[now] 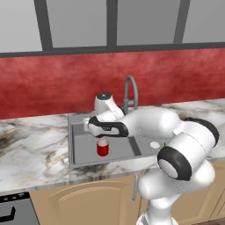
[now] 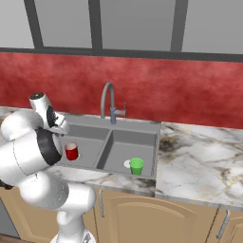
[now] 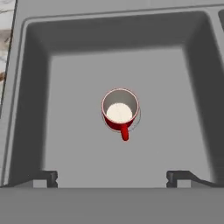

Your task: Move any existing items from the left basin to the right basin for drying. Then move the mug from the counter to the left basin of the sink for washing.

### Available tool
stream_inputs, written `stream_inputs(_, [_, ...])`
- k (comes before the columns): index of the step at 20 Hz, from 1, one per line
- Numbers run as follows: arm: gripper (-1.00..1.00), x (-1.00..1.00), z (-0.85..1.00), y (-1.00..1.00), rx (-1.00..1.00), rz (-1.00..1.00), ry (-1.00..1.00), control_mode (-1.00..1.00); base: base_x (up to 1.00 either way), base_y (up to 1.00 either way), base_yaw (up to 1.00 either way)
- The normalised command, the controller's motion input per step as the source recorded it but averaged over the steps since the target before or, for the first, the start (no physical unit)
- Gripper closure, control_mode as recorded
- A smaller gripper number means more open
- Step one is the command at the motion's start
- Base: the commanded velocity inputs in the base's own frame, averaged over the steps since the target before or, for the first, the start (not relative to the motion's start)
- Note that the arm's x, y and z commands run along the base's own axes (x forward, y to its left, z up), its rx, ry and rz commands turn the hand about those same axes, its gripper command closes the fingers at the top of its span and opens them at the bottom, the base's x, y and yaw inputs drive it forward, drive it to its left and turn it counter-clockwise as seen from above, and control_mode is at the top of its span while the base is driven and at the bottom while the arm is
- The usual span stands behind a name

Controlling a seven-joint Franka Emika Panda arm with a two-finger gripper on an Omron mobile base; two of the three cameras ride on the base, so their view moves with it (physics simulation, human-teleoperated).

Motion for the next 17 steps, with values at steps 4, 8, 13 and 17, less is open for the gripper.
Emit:
stream_inputs(4, [-1.0, -0.4, 0.72, 0.0, 0.0, 0.0, -0.17, -1.0, 0.0, 0.0, 0.0])
stream_inputs(8, [-1.0, -0.39, 0.72, 0.0, 0.0, 0.0, -0.14, -1.0, 0.0, 0.0, 0.0])
stream_inputs(13, [-1.0, -0.34, 0.66, 0.0, 0.0, 0.0, -0.07, -1.0, 0.0, 0.0, 0.0])
stream_inputs(17, [-1.0, -0.26, 0.47, -0.02, 0.0, 0.0, 0.0, -1.0, 0.0, 0.0, 0.0])
